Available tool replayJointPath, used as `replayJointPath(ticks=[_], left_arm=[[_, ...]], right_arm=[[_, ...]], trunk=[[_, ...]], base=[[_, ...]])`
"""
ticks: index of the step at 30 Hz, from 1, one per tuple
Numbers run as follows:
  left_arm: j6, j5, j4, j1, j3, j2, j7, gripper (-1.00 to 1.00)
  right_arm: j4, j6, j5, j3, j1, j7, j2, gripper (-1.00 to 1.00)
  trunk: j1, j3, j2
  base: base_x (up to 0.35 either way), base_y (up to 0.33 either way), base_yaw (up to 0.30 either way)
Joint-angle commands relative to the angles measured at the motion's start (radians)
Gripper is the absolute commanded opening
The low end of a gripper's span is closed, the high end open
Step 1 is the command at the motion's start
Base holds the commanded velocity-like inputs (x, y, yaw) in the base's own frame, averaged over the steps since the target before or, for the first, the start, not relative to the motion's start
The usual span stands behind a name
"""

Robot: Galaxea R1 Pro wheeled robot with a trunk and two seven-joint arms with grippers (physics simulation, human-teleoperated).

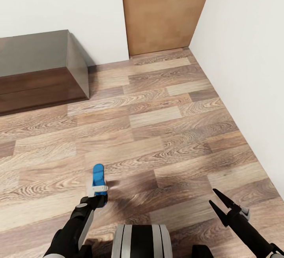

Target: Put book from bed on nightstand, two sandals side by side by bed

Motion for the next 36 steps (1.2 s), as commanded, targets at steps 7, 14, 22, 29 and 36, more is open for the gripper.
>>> replayJointPath(ticks=[7,14,22,29,36], left_arm=[[0.005,0.015,-0.006,0.0,0.003,0.0,0.001,1.0],[0.006,0.017,-0.01,0.0,0.003,0.001,0.001,1.0],[0.005,0.017,-0.012,0.0,0.003,0.001,0.001,1.0],[0.007,0.018,-0.012,0.0,0.002,0.001,-0.001,1.0],[0.006,0.017,-0.012,0.0,0.003,0.001,0.0,1.0]], right_arm=[[0.0,0.004,-0.003,-0.001,0.0,-0.002,0.001,1.0],[0.0,0.002,-0.003,-0.001,0.0,-0.004,0.002,1.0],[0.0,0.0,-0.003,-0.001,0.0,-0.004,0.002,1.0],[0.0,0.0,-0.003,-0.001,0.0,-0.004,0.002,1.0],[0.0,0.0,-0.003,-0.001,0.0,-0.004,0.002,1.0]], trunk=[[0.0,-0.005,0.0],[0.0,-0.005,0.0],[0.0,-0.005,0.0],[0.0,-0.005,0.0],[0.0,-0.005,0.0]], base=[[0.0,0.0,0.0],[0.091,0.0,0.0],[0.036,0.0,0.0],[0.136,0.0,0.0],[0.062,0.0,0.0]])
